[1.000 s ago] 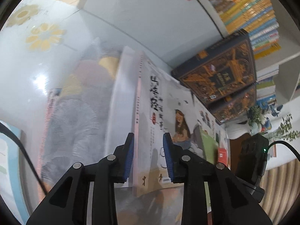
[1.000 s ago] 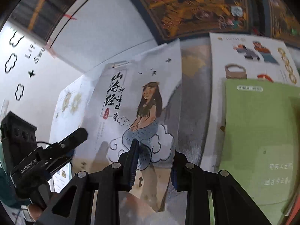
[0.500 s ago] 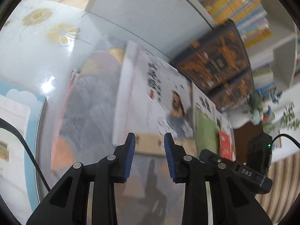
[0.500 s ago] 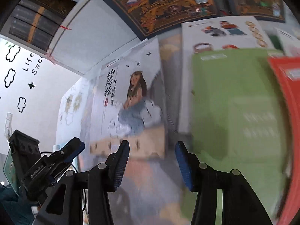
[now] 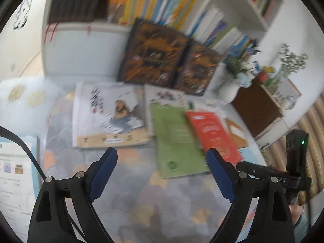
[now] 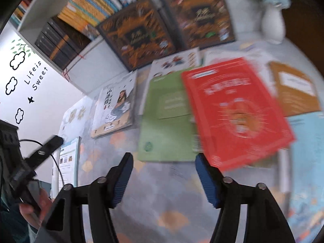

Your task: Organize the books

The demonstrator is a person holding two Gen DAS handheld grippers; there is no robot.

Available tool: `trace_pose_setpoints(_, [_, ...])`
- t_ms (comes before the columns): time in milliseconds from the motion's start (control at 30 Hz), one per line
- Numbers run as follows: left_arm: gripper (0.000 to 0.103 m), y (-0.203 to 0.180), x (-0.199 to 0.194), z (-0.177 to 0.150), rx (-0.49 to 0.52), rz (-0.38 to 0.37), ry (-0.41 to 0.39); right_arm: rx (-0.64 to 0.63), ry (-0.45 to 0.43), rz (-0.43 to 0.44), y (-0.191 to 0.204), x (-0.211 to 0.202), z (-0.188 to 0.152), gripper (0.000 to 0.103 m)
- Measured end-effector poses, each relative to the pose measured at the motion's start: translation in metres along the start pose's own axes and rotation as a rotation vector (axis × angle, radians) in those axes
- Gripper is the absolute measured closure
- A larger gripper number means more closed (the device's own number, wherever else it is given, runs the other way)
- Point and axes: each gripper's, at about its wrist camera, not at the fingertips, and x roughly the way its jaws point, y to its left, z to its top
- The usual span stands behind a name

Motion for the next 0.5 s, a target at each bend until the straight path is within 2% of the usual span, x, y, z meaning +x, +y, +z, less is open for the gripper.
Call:
trace_pose_setpoints(67, [0.014, -0.012, 0.001, -0.001, 0.002, -0.022, 0.015, 0.004, -0.048, -0.014, -0.014, -0.023, -0.011, 0.023])
trace_pose_setpoints(200, [0.014, -0.036, 0.013, -0.008, 0.01, -0.043, 0.045, 0.042, -0.096, -0.024, -0.049, -0.052, -0.031, 0.023])
trace_pose_setpoints(367, [0.016, -0.055, 0.041, -0.024, -0.093, -0.166, 0.119, 0.091, -0.094, -0.037, -0.085, -0.061, -0.045, 0.023])
trace_pose_setpoints(433, [0.023, -0.063, 0.054, -0.032, -0.133, -0.197, 0.153, 0.095, -0.103, -0.051, -0.096, -0.066, -0.047, 0.023])
trace_pose_setpoints(500, [0.024, -0.071, 0.066, -0.04, -0.165, -0.21, 0.189, 0.092, -0.107, -0.072, -0.105, -0.069, -0.046, 0.023])
